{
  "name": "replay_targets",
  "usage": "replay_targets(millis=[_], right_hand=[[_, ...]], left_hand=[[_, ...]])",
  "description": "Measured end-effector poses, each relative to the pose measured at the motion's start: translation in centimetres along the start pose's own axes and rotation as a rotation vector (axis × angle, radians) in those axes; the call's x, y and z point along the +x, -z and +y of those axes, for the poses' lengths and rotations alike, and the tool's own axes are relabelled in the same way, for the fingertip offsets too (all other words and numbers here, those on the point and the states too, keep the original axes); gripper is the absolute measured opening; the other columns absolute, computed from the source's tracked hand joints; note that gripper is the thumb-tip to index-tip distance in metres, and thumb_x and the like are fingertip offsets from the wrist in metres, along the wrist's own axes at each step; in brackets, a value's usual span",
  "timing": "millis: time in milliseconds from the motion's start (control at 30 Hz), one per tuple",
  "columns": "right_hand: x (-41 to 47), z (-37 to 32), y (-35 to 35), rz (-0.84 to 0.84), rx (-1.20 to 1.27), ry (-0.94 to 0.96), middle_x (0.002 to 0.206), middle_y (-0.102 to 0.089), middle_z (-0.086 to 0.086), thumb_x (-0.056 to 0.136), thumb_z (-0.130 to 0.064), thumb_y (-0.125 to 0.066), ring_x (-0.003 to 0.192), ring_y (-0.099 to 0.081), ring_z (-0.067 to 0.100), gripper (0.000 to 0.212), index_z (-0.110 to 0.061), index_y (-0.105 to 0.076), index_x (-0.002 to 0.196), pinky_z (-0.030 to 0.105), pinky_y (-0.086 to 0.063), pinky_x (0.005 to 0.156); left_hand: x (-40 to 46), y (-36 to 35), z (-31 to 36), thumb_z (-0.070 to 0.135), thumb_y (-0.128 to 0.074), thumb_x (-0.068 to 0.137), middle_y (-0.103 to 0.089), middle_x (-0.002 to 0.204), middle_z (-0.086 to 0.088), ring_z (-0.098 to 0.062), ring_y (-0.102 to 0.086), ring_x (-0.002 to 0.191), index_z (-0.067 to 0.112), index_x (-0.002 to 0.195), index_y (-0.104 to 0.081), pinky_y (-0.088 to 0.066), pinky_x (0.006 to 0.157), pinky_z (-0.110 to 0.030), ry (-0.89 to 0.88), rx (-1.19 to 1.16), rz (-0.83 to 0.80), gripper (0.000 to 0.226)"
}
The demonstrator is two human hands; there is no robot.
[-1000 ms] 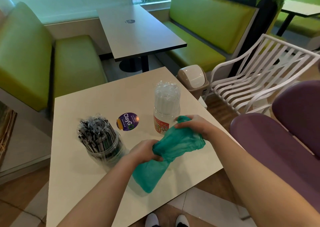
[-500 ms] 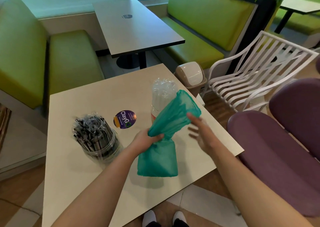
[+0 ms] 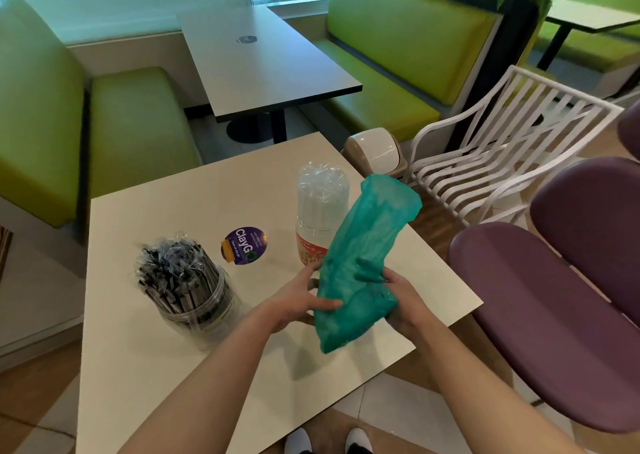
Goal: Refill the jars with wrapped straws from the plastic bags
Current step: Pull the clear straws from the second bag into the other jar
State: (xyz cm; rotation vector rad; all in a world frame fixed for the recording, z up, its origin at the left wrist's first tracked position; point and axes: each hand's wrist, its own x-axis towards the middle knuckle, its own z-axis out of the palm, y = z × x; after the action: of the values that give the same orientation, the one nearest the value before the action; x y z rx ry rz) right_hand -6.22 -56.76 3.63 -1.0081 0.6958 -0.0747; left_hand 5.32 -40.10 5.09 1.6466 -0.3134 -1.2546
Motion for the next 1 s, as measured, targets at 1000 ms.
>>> replay_targets(millis=[1000], right_hand=[[-1.9,-2.8,1.3,-0.332,-0.627,-0.001,0.130,-0.059,-0.004,0.072,-0.030,-0.084,0.116,-0.059,0.014,0.068,-0.027,-0.047,0.129,0.035,-0.046,0.105]], left_hand=[[2.9,-1.2,0.2,-0.002,-0.047,0.095,-0.067,0.123,-0.009,-0.028,-0.068,0.106,0.021,0.136,-0.053,-0.057,0.090,-0.045,0.025,-0.261,0.133,0.048]])
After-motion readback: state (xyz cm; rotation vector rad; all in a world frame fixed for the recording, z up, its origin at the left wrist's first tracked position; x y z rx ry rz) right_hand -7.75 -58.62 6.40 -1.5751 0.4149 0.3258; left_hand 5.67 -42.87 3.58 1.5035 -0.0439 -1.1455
